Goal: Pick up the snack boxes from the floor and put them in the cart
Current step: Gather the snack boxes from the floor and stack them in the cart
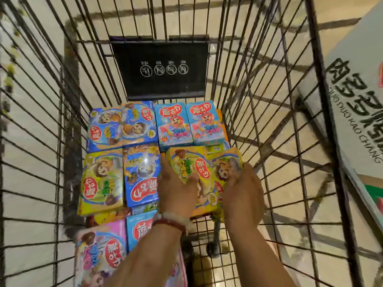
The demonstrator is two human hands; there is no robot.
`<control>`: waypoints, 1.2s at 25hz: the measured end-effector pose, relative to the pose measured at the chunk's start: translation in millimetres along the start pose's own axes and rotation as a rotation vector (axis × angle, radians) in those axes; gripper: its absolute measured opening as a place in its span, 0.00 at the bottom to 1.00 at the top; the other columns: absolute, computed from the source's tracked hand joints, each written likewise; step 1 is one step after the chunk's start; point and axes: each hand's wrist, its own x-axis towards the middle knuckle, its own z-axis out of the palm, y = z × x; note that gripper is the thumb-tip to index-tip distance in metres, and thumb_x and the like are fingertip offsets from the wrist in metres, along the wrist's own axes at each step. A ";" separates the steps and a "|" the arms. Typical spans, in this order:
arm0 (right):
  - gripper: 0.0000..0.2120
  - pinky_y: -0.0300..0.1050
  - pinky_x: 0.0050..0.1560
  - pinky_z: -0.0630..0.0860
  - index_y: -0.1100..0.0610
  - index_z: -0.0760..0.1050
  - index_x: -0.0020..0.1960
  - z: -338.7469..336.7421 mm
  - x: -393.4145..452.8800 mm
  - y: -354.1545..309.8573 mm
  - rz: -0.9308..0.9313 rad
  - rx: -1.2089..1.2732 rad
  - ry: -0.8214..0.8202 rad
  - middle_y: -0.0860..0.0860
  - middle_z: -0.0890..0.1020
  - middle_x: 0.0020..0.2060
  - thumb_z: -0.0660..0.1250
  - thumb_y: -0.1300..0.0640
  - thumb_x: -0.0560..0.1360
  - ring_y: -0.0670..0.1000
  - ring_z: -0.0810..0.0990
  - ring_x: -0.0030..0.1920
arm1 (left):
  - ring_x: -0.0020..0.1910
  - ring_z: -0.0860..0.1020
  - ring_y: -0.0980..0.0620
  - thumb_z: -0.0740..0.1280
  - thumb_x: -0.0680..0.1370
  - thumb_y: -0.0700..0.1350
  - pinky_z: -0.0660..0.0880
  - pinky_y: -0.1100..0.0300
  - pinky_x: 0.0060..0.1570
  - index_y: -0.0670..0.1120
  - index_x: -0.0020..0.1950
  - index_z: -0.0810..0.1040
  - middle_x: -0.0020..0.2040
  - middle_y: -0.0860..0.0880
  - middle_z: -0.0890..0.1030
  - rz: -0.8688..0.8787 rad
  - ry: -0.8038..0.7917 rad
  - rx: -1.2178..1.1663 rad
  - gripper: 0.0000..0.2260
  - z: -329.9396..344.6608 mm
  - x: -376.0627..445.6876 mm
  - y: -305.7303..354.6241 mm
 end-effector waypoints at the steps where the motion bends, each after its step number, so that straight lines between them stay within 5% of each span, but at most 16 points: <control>1: 0.19 0.45 0.61 0.65 0.55 0.66 0.71 3.6 3.0 1.4 -0.023 0.009 0.023 0.53 0.72 0.67 0.52 0.51 0.82 0.54 0.69 0.67 | 0.75 0.54 0.47 0.66 0.78 0.46 0.57 0.59 0.67 0.49 0.78 0.43 0.77 0.45 0.54 0.050 0.016 0.037 0.38 -0.1 4.2 -2.8; 4: 0.20 0.41 0.68 0.58 0.56 0.66 0.72 19.6 1.4 9.3 -0.100 -0.024 -0.023 0.53 0.69 0.70 0.49 0.59 0.82 0.51 0.65 0.70 | 0.76 0.52 0.46 0.65 0.78 0.48 0.53 0.62 0.69 0.44 0.78 0.46 0.77 0.42 0.51 0.164 -0.005 0.164 0.36 2.0 6.3 -11.4; 6: 0.21 0.46 0.70 0.62 0.61 0.70 0.69 26.0 -6.4 13.4 -0.220 -0.053 0.035 0.58 0.72 0.68 0.56 0.62 0.77 0.56 0.69 0.69 | 0.74 0.57 0.40 0.60 0.77 0.51 0.55 0.55 0.72 0.38 0.76 0.55 0.75 0.37 0.57 0.285 0.074 0.286 0.32 6.2 2.4 -17.4; 11: 0.26 0.49 0.68 0.64 0.62 0.76 0.63 27.9 -0.2 11.2 -0.450 -0.249 -0.010 0.59 0.78 0.61 0.52 0.54 0.71 0.60 0.73 0.66 | 0.69 0.66 0.38 0.56 0.73 0.46 0.68 0.48 0.64 0.39 0.67 0.71 0.69 0.36 0.69 0.483 0.084 0.536 0.24 12.6 9.9 -21.2; 14: 0.25 0.53 0.66 0.69 0.61 0.77 0.61 28.3 16.4 3.2 -0.431 -0.226 -0.030 0.58 0.79 0.61 0.53 0.53 0.71 0.60 0.74 0.65 | 0.75 0.57 0.40 0.53 0.78 0.47 0.61 0.48 0.69 0.38 0.73 0.65 0.76 0.39 0.59 0.373 -0.021 0.633 0.25 9.6 10.2 -10.1; 17: 0.24 0.55 0.65 0.70 0.61 0.77 0.62 30.6 19.8 -1.2 -0.423 -0.234 -0.040 0.59 0.78 0.61 0.55 0.53 0.71 0.61 0.74 0.64 | 0.70 0.67 0.40 0.53 0.75 0.49 0.57 0.43 0.69 0.38 0.68 0.72 0.69 0.40 0.71 0.414 -0.036 0.841 0.26 12.4 15.2 -23.3; 20: 0.25 0.57 0.60 0.75 0.62 0.78 0.59 33.7 19.6 -1.0 -0.499 -0.212 -0.039 0.59 0.80 0.57 0.52 0.53 0.71 0.62 0.77 0.59 | 0.71 0.66 0.41 0.57 0.75 0.49 0.54 0.42 0.71 0.42 0.70 0.71 0.70 0.41 0.70 0.422 0.028 0.936 0.25 12.4 23.6 -22.9; 24: 0.23 0.55 0.58 0.75 0.62 0.79 0.56 33.8 23.1 -5.5 -0.525 -0.208 -0.052 0.59 0.80 0.54 0.53 0.55 0.70 0.62 0.78 0.56 | 0.77 0.44 0.45 0.49 0.83 0.49 0.37 0.47 0.72 0.47 0.78 0.46 0.79 0.45 0.47 0.405 -0.034 0.892 0.25 15.0 28.9 -16.6; 30: 0.15 0.49 0.54 0.69 0.61 0.75 0.60 4.3 29.7 -20.9 -0.546 -0.325 -0.190 0.58 0.78 0.57 0.62 0.61 0.74 0.60 0.74 0.59 | 0.77 0.46 0.47 0.54 0.82 0.50 0.42 0.50 0.73 0.46 0.78 0.49 0.78 0.46 0.47 0.408 -0.082 0.869 0.26 -13.3 24.2 5.5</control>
